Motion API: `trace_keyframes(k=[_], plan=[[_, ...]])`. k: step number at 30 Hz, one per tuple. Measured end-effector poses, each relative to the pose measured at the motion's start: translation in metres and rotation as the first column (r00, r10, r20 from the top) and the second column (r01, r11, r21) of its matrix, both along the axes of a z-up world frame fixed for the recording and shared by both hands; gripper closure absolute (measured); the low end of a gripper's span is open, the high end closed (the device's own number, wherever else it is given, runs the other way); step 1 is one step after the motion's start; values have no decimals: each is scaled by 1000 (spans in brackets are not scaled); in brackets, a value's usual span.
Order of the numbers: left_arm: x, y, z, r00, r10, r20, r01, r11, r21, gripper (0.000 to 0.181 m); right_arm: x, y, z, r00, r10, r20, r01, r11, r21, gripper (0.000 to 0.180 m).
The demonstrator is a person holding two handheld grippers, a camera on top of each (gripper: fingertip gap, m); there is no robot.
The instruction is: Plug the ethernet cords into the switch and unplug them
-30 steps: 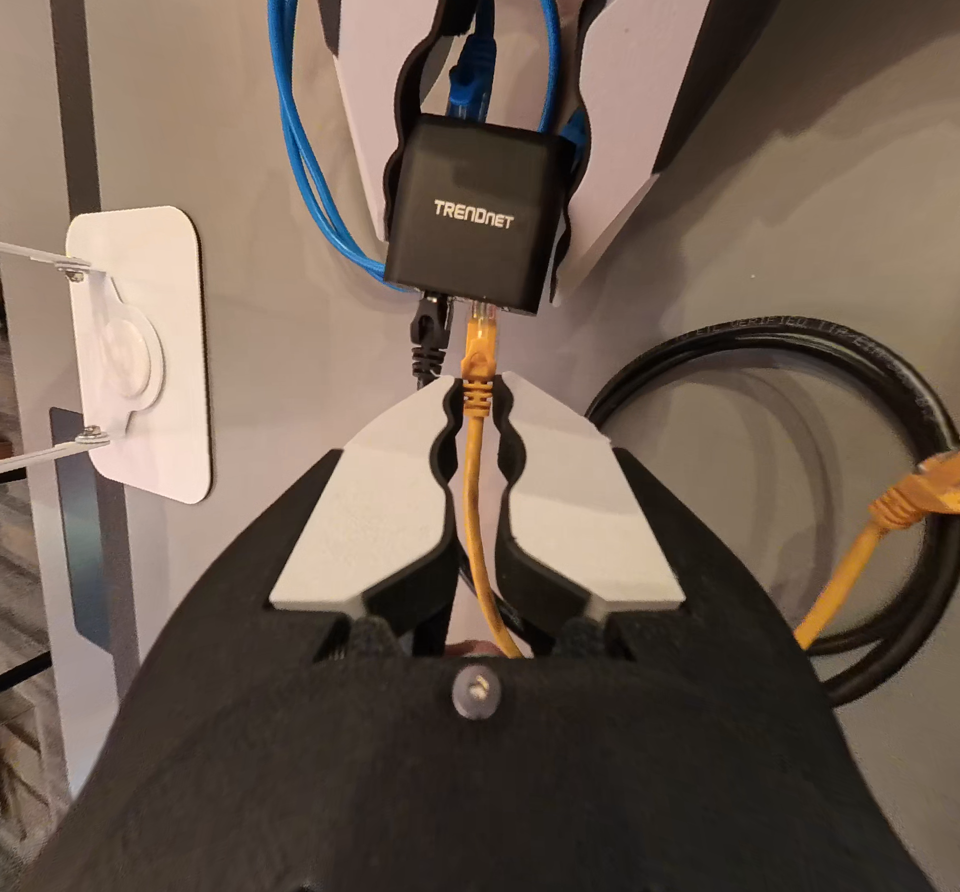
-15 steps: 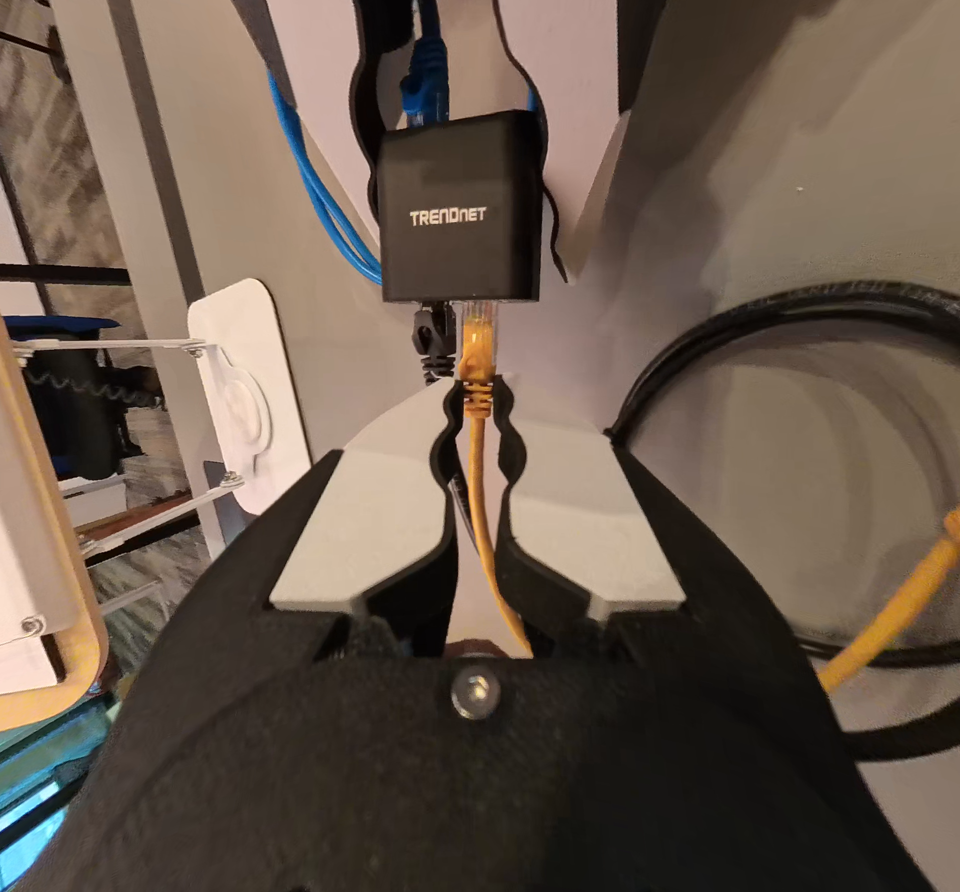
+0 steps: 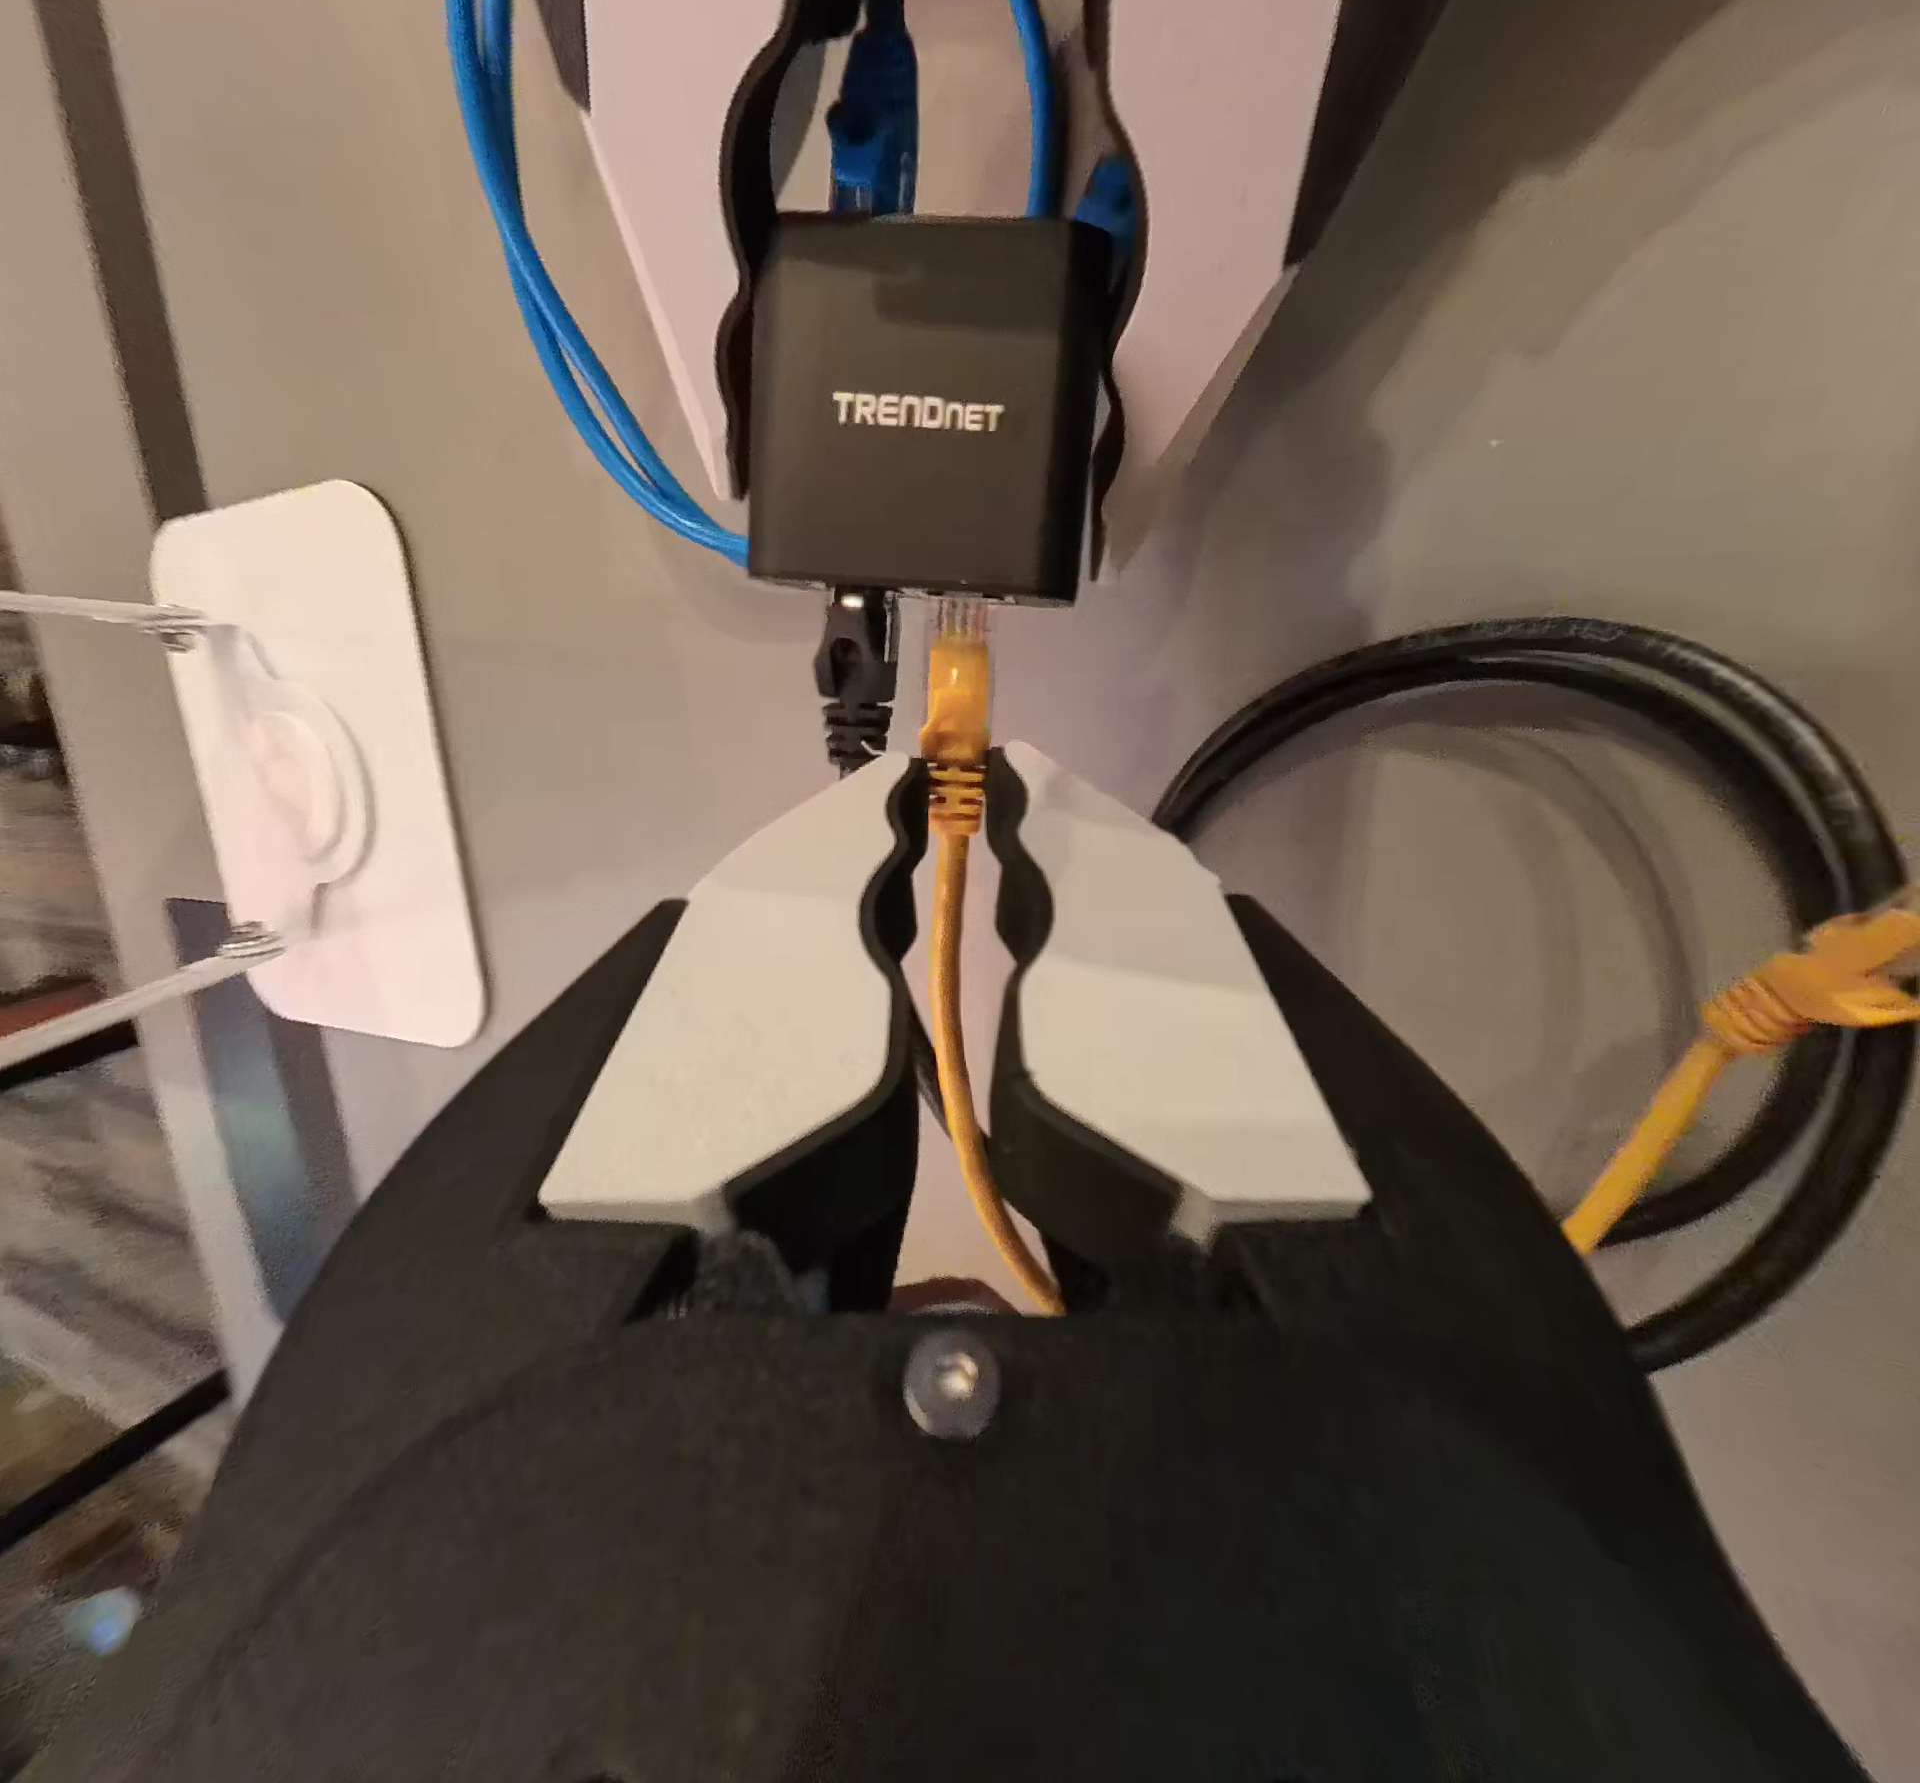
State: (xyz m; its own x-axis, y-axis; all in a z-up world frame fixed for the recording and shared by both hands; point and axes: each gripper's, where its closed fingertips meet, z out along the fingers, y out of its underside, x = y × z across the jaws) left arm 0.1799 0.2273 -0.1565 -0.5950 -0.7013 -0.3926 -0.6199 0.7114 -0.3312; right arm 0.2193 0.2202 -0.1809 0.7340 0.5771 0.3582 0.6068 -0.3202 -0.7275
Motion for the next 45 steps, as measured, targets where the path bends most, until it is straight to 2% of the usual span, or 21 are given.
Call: trace_keyframes(k=[5,8,13,17,20,23,27,28,29,30,33,37,39,42,45], plan=[[3,-7,3,999,-15,-33,11,994,-112,170,-2,0,3,1000,10,-14,-10,1000,7,108],[4,-6,0,998,-32,-55,29,998,-55,170,0,-1,0,1000,5,-4,-5,1000,-4,108],[10,-9,9,1000,-3,-8,2,997,-79,171,2,-1,7,1000,-9,-26,10,1000,18,108],[10,-7,1,999,2,-32,0,999,42,172,1,1,1,1000,-17,19,17,1000,2,108],[12,-6,-1,999,50,1,-50,999,-1,172,1,2,3,1000,-25,10,25,1000,4,108],[13,-5,4,997,59,42,-60,998,19,171,3,3,6,999,-38,15,38,999,18,108],[17,-4,29,980,95,176,-82,994,-74,167,7,6,18,996,-53,-72,57,997,53,107],[16,1,36,971,129,202,-111,989,-95,159,8,7,20,995,-61,-75,65,996,57,107],[13,6,44,960,149,237,-129,987,-98,147,10,7,20,995,-71,-69,75,995,59,107],[10,11,53,945,156,288,-136,987,-88,144,12,7,20,994,-82,-72,86,995,58,107],[-6,19,79,903,179,390,-153,984,-95,143,17,7,23,991,-100,-88,105,993,58,107],[-32,34,116,807,246,537,-212,969,-125,147,24,8,36,985,-160,-73,164,984,63,107],[-48,40,133,746,274,606,-232,961,-150,153,30,9,52,977,-202,-63,207,975,78,107],[-75,44,158,616,316,721,-229,948,-220,162,41,11,90,965,-254,-71,261,958,118,107],[-98,50,163,519,369,771,-250,928,-276,159,60,10,131,951,-303,-65,310,938,157,107]])
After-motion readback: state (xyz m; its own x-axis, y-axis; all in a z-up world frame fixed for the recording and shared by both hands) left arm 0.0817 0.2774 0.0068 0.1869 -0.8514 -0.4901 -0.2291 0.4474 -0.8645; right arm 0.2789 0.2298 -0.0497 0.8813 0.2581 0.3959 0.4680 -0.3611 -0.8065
